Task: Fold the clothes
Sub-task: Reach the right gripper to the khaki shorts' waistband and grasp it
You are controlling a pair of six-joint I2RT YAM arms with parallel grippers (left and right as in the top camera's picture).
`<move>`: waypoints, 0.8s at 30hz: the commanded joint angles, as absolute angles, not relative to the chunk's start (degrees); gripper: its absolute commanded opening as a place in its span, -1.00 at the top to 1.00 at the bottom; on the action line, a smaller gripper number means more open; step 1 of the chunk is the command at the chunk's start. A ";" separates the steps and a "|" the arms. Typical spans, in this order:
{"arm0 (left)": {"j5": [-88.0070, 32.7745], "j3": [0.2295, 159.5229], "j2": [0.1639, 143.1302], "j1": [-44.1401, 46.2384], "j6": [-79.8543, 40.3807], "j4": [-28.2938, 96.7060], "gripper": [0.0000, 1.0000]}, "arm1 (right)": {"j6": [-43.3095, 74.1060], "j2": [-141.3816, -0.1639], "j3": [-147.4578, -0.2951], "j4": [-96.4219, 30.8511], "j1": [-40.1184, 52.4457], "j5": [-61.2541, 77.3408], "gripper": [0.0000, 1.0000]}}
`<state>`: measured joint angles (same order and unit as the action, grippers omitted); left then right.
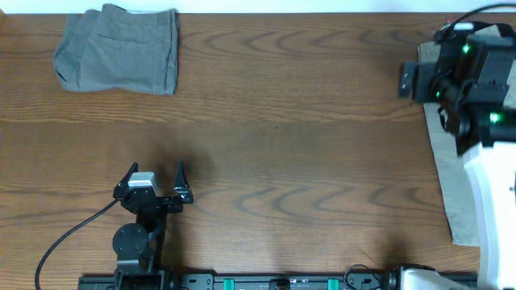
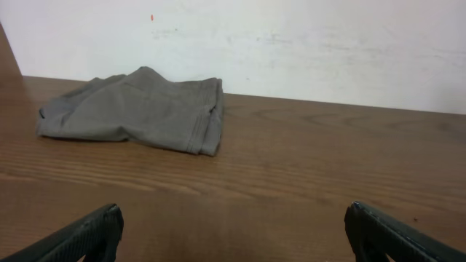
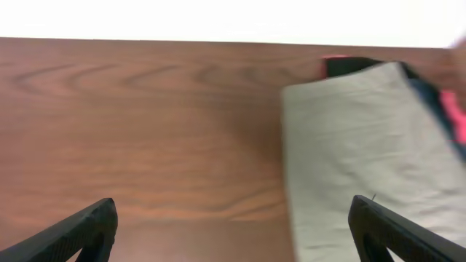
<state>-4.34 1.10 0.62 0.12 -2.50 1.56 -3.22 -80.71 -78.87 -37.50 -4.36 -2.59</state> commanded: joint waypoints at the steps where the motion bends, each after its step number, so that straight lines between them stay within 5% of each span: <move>1: -5.39 0.23 0.23 0.25 -1.50 3.62 -0.96 | -5.89 -88.86 -85.10 -38.63 -7.27 -8.82 -0.99; 14: -5.39 0.23 0.23 0.25 -1.50 3.62 -0.96 | -9.98 -125.58 -122.52 -56.90 -9.06 -18.98 -0.98; 24: -5.39 0.23 0.23 0.25 -1.50 3.62 -0.96 | -12.93 -138.52 -127.15 -54.59 -10.46 -22.70 -0.98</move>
<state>-4.34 1.10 0.62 0.12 -2.50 1.56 -11.16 -136.55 -125.56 -55.33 -9.15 -20.47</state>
